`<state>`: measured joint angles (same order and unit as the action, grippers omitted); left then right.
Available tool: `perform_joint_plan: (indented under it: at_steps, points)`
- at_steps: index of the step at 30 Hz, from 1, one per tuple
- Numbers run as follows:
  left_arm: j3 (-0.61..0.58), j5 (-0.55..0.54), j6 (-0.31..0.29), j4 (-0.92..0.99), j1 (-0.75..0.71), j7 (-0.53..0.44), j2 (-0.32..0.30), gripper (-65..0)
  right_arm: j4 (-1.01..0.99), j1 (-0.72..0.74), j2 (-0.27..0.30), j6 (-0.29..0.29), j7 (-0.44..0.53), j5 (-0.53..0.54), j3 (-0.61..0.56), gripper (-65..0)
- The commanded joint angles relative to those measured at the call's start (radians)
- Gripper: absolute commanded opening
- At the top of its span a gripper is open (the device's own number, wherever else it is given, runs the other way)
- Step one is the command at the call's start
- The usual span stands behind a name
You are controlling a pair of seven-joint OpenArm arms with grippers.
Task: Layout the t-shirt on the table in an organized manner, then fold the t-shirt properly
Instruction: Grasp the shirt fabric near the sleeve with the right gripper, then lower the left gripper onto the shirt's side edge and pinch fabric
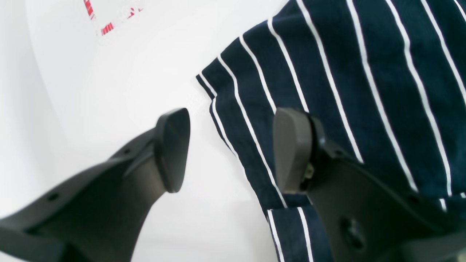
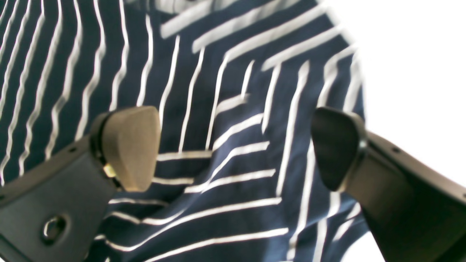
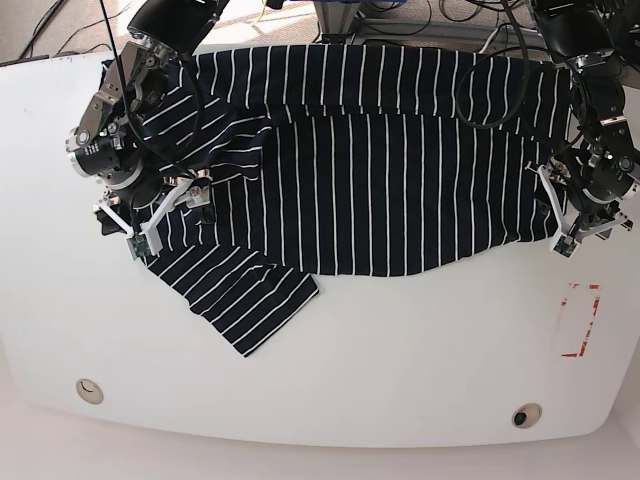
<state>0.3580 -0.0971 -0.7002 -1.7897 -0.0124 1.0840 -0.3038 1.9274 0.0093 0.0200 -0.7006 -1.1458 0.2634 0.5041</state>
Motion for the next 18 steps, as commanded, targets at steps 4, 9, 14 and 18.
perform_joint_plan:
  at_steps: [4,9,14,18]
  points:
    - [0.008,0.0,0.002,-0.012,0.053,-0.018,0.008,-31.1,-0.065,0.096,0.085,0.002,0.019,0.004,0.003,-1.4]
    - [0.011,0.003,0.002,-0.012,0.068,-0.018,0.022,-31.1,-0.225,0.185,0.136,0.002,0.054,0.004,0.005,-1.4]
    - [0.011,0.0,0.002,-0.012,0.068,-0.018,0.024,-31.1,-0.412,0.248,0.188,0.002,0.148,0.004,0.003,-1.6]
    - [0.011,-0.002,0.002,-0.014,0.068,-0.018,0.024,-31.1,-0.552,0.284,0.217,0.002,0.234,0.004,0.001,-1.6]
